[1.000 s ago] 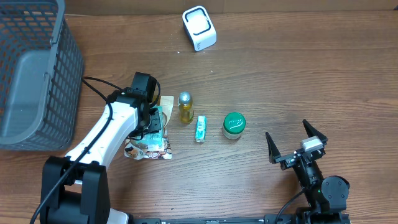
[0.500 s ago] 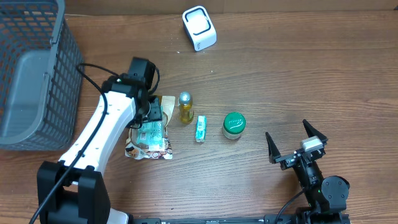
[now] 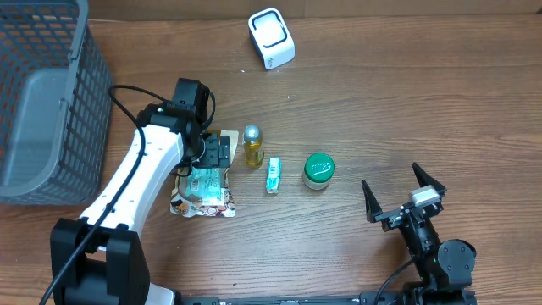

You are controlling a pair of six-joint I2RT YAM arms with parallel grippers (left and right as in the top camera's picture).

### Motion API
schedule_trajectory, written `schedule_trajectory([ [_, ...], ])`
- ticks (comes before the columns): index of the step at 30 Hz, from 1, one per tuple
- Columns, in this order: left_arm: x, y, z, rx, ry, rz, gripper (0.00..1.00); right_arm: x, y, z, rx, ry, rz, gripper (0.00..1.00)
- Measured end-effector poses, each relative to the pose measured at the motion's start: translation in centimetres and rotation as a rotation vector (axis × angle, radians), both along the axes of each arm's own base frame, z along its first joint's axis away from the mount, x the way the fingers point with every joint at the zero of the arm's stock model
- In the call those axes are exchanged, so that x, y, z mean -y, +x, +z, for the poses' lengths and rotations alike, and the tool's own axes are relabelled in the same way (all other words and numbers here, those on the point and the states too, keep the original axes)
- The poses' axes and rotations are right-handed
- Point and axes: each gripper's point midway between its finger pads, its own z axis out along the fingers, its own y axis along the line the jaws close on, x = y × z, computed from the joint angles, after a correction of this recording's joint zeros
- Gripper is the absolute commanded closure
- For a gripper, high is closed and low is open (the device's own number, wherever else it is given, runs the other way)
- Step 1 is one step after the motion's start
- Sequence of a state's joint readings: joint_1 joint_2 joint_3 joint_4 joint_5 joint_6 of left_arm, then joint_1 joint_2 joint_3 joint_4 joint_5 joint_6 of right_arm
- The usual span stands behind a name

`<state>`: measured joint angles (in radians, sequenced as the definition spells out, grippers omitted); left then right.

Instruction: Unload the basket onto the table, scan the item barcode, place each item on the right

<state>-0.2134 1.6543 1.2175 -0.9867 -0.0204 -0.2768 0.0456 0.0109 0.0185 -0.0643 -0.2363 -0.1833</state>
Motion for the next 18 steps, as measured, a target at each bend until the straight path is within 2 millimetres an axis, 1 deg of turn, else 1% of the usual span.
schedule_trajectory([
  [8,-0.1,-0.4,-2.4,0.009,-0.003,0.0,0.0,0.0,0.0,0.0,-0.001,0.0,0.0,0.0],
  [9,-0.2,-0.5,-2.8,0.01,0.001,0.0,0.02,0.0,0.0,0.0,0.0,0.0,0.0,0.0],
  [10,-0.3,-0.6,-3.1,0.008,0.006,0.002,0.06,0.0,0.0,0.0,0.0,0.0,0.0,0.0],
  [11,-0.4,-0.7,-3.4,0.008,0.011,0.003,0.15,0.0,0.0,0.0,0.0,0.0,0.0,0.0],
  [12,-0.5,-0.8,-3.6,0.008,0.015,0.009,0.28,0.0,0.0,0.0,0.0,0.0,0.0,0.0],
  [13,-0.6,-0.9,-3.7,0.007,0.019,0.009,0.36,0.0,0.0,0.0,0.0,0.0,0.0,0.0],
  [14,-0.6,-0.9,-3.8,0.007,0.02,0.009,0.39,0.0,0.0,0.0,0.0,0.0,0.0,0.0],
  [16,-0.6,-0.8,-3.8,0.012,0.022,0.004,0.4,0.0,0.0,0.0,0.0,0.0,0.0,0.0],
  [18,-0.6,-0.7,-3.8,0.016,0.021,0.005,0.44,0.0,0.0,0.0,0.0,0.0,0.0,0.0],
])
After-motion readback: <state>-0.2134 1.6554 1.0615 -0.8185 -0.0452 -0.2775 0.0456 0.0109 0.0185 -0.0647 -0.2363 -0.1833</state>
